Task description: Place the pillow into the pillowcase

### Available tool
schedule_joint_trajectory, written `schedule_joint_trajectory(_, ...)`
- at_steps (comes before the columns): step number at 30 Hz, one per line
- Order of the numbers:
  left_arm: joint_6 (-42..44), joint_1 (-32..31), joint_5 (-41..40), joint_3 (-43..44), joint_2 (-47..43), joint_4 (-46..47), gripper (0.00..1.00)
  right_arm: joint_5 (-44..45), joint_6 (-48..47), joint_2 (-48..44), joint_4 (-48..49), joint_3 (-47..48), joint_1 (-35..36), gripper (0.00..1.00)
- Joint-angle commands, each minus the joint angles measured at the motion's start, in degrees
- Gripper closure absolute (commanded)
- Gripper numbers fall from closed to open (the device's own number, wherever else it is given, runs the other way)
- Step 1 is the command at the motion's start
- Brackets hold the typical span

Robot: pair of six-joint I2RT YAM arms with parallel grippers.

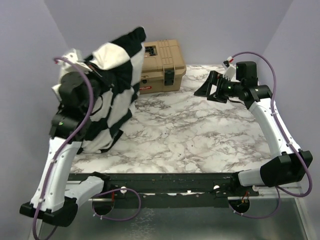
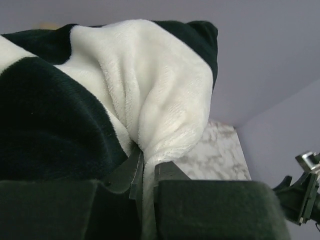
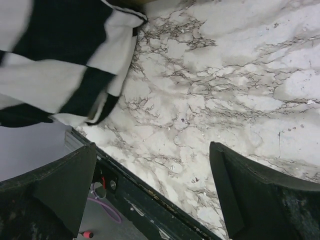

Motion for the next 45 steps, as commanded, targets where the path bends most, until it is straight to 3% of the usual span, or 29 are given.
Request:
schedule_joint_trajectory(1, -19.7, -1.8, 12.4, -17.2, -2.4, 19.9, 1.0, 5.3, 0.2, -1.8, -2.8, 3.1, 0.0, 0.0)
schedule_joint_trajectory(4, -20.8, -8.4, 7.5, -24.5, -2.5, 24.5, 1.0, 6.2, 1.0, -1.5, -3.9, 7.0, 0.0, 0.0)
schedule_joint_trajectory(8, -16.5, -23.5, -3.9, -27.0, 2.4, 29.4, 1.0, 5.7, 1.8, -0.2, -5.4, 12.8, 0.0, 0.0)
schedule_joint_trajectory(11, -14.2, -31.6, -7.5, -25.3, 9.9, 34.1, 1.0, 5.8, 2.3, 0.2, -6.0, 16.0, 0.0, 0.0)
schedule_joint_trajectory(16, -9.8, -39.3, -9.0, -17.0, 23.2, 40.2, 0.98, 9.1, 1.5, 0.0, -8.3, 21.6, 0.0, 0.0)
schedule_joint_trajectory(18, -7.7, -40.6, -7.0, -12.3, 27.5, 40.8, 0.71, 10.9, 0.8, -0.1, -9.4, 23.8, 0.0, 0.0)
schedule_joint_trajectory(20, -6.8, -41.0, -6.1, -8.7, 30.6, 40.7, 0.26, 12.7, 0.2, -0.1, -10.1, 25.2, 0.0, 0.0)
schedule_joint_trajectory(21, -6.8, -41.0, -6.1, -7.5, 31.3, 40.7, 0.04, 13.2, -0.2, -0.1, -10.5, 25.7, 0.0, 0.0)
schedule_joint_trajectory(22, -6.4, -41.1, -6.4, -6.8, 31.8, 40.7, 0.01, 13.5, -0.4, -0.1, -10.7, 25.9, 0.0, 0.0)
schedule_joint_trajectory(33, -2.7, -33.9, -6.3, -8.9, 27.4, 29.8, 0.01, 15.2, -0.2, -0.1, -8.0, 22.5, 0.0, 0.0)
schedule_joint_trajectory(39, -3.5, -20.8, -5.7, -22.1, 17.8, 29.2, 0.01, 21.7, -1.3, -0.6, -5.0, 15.2, 0.0, 0.0)
schedule_joint_trajectory(45, 2.9, -4.9, -6.9, -36.6, 6.5, 26.9, 0.01, 32.4, -2.9, -7.8, 6.8, -4.3, 0.0, 0.0)
